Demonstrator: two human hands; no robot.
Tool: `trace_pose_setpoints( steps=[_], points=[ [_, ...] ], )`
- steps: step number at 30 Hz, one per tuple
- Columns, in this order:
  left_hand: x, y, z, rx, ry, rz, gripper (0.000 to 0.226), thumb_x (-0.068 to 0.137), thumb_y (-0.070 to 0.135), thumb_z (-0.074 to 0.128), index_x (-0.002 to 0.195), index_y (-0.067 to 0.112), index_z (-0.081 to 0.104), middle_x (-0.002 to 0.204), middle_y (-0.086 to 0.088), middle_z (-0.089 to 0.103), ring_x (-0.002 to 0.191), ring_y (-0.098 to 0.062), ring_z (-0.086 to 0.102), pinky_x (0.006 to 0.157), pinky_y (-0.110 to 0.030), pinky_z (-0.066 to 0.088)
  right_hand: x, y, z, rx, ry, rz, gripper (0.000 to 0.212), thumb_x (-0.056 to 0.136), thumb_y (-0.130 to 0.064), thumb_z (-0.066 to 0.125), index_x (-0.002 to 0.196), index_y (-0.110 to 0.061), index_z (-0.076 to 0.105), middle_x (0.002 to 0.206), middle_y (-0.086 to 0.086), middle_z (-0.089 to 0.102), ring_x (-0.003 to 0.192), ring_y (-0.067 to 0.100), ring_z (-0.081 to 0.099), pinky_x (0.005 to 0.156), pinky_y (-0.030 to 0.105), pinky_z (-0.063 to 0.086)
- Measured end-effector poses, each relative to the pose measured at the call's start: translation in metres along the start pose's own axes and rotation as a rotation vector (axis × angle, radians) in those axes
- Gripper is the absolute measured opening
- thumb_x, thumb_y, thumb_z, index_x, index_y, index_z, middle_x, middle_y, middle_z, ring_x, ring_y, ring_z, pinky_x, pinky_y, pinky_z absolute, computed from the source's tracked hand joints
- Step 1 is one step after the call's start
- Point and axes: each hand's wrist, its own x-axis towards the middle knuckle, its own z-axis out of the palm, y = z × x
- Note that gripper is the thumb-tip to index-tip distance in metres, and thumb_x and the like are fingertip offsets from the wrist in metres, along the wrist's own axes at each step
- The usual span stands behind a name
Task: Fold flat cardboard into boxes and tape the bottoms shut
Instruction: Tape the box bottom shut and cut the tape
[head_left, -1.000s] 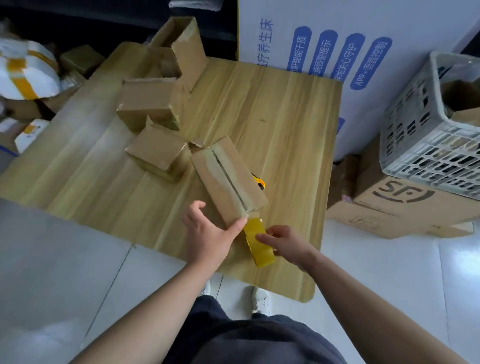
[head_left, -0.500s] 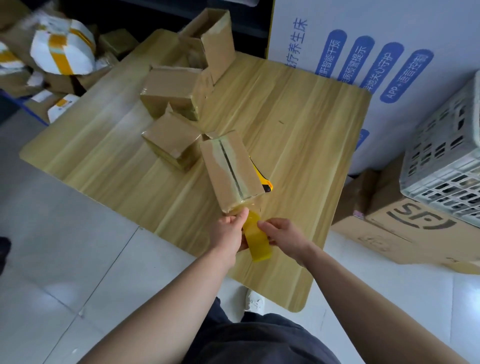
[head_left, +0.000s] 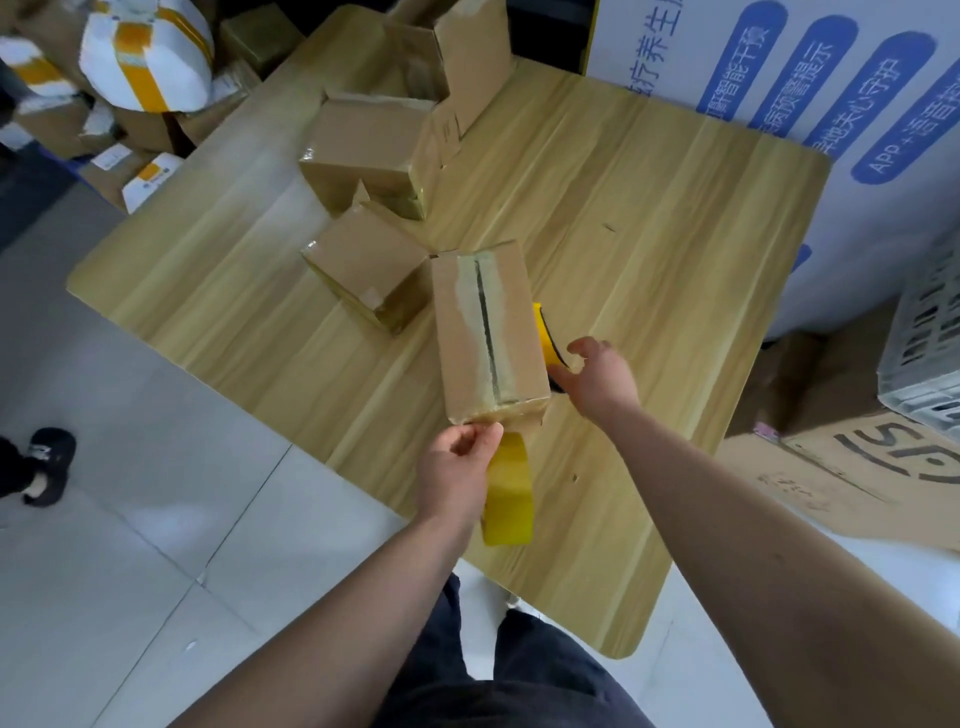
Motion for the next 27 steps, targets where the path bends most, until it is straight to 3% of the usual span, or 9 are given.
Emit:
trace_pose_setpoints(
  steps=[5, 11, 14, 16, 19, 20, 22, 25, 27],
  points=[
    [0.002, 0.002, -0.003, -0.063, 0.001, -0.017, 0.018, 0.086, 0.034, 0.069, 0.094, 0.018, 0.067, 0.089, 0.001, 0.069, 0.083, -0.017, 0.066, 0.076, -0.037, 0.054, 0.028, -0.016, 0.017, -0.155, -0.092, -0.003, 0.032, 0.087, -0.024, 0.060, 0.115, -0.009, 0.054, 0.112, 0.013, 0.051, 0.103, 0.036, 0.055, 0.076, 0.037, 0.046],
    [0.004, 0.002, -0.005, -0.058, 0.000, -0.018, 0.022, 0.084, 0.037, 0.071, 0.094, 0.018, 0.068, 0.091, 0.000, 0.070, 0.086, -0.019, 0.066, 0.077, -0.039, 0.054, 0.031, -0.009, 0.018, -0.373, -0.182, 0.066, 0.056, 0.088, -0.036, 0.060, 0.130, -0.009, 0.036, 0.121, 0.017, 0.049, 0.110, 0.040, 0.054, 0.080, 0.041, 0.044],
    [0.005, 0.001, -0.006, -0.011, -0.007, -0.012, 0.013, 0.083, 0.037, 0.072, 0.088, 0.026, 0.067, 0.095, 0.003, 0.068, 0.090, -0.018, 0.064, 0.081, -0.041, 0.056, 0.022, -0.001, 0.009, -0.240, -0.206, 0.226, 0.044, 0.092, -0.033, 0.050, 0.125, -0.006, 0.041, 0.126, 0.019, 0.051, 0.116, 0.038, 0.053, 0.084, 0.038, 0.042],
    [0.006, -0.001, -0.008, 0.012, -0.022, -0.014, 0.013, 0.080, 0.036, 0.076, 0.086, 0.027, 0.068, 0.095, 0.003, 0.068, 0.091, -0.021, 0.065, 0.081, -0.044, 0.057, 0.007, 0.007, -0.002, -0.063, -0.207, 0.268, 0.033, 0.095, -0.027, 0.040, 0.120, -0.007, 0.046, 0.115, 0.020, 0.054, 0.110, 0.037, 0.053, 0.084, 0.036, 0.039],
    [0.006, 0.000, -0.010, -0.004, -0.035, -0.027, 0.013, 0.076, 0.029, 0.080, 0.082, 0.023, 0.070, 0.089, 0.002, 0.069, 0.087, -0.023, 0.065, 0.080, -0.042, 0.055, -0.027, 0.026, -0.026, 0.229, -0.179, 0.235, 0.035, 0.084, -0.057, 0.037, 0.088, -0.026, 0.051, 0.077, 0.005, 0.050, 0.069, 0.026, 0.049, 0.064, 0.035, 0.036],
    [0.007, 0.001, -0.010, -0.007, -0.035, -0.024, 0.012, 0.076, 0.026, 0.080, 0.081, 0.022, 0.070, 0.088, 0.002, 0.069, 0.085, -0.023, 0.065, 0.079, -0.041, 0.054, -0.039, 0.032, -0.036, 0.286, -0.163, 0.210, 0.042, 0.083, -0.064, 0.038, 0.083, -0.024, 0.051, 0.069, 0.002, 0.048, 0.060, 0.022, 0.045, 0.058, 0.033, 0.036],
    [0.007, 0.002, -0.010, -0.014, -0.040, -0.011, 0.010, 0.076, 0.021, 0.079, 0.080, 0.019, 0.070, 0.086, 0.002, 0.069, 0.081, -0.020, 0.063, 0.075, -0.036, 0.052, -0.063, 0.041, -0.059, 0.372, -0.147, 0.112, 0.044, 0.093, -0.053, 0.043, 0.086, -0.013, 0.058, 0.063, 0.004, 0.051, 0.054, 0.020, 0.047, 0.053, 0.033, 0.040],
    [0.008, 0.004, -0.010, -0.034, -0.048, -0.002, 0.011, 0.076, 0.014, 0.078, 0.076, 0.019, 0.069, 0.079, 0.005, 0.067, 0.075, -0.016, 0.059, 0.072, -0.030, 0.047, -0.099, 0.043, -0.096, 0.522, -0.211, -0.008, 0.038, 0.100, -0.037, 0.046, 0.095, -0.006, 0.068, 0.071, 0.012, 0.064, 0.063, 0.023, 0.059, 0.063, 0.037, 0.049],
    [0.008, 0.004, -0.009, -0.047, -0.043, -0.013, 0.012, 0.076, 0.014, 0.078, 0.075, 0.020, 0.068, 0.079, 0.003, 0.068, 0.074, -0.017, 0.059, 0.071, -0.030, 0.047, -0.115, 0.035, -0.109, 0.481, -0.264, -0.090, 0.034, 0.099, -0.031, 0.049, 0.092, -0.006, 0.071, 0.078, 0.014, 0.068, 0.066, 0.022, 0.060, 0.068, 0.035, 0.048]
  ],
)
